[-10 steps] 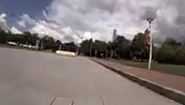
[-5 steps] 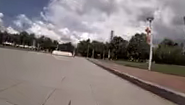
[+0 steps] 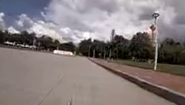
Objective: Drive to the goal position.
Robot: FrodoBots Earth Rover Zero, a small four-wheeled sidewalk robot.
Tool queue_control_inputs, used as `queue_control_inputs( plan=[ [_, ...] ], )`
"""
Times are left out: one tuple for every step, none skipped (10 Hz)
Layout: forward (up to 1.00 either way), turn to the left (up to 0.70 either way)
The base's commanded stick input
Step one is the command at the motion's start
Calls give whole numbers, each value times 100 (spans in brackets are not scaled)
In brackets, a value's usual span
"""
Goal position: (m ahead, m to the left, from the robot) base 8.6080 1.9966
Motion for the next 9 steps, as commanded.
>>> queue_control_inputs(
  plan=[
    [100, 0],
    [100, 0],
    [100, 0],
    [100, 0],
    [100, 0],
    [100, 0],
    [100, 9],
    [100, 25],
    [100, 9]
  ],
)
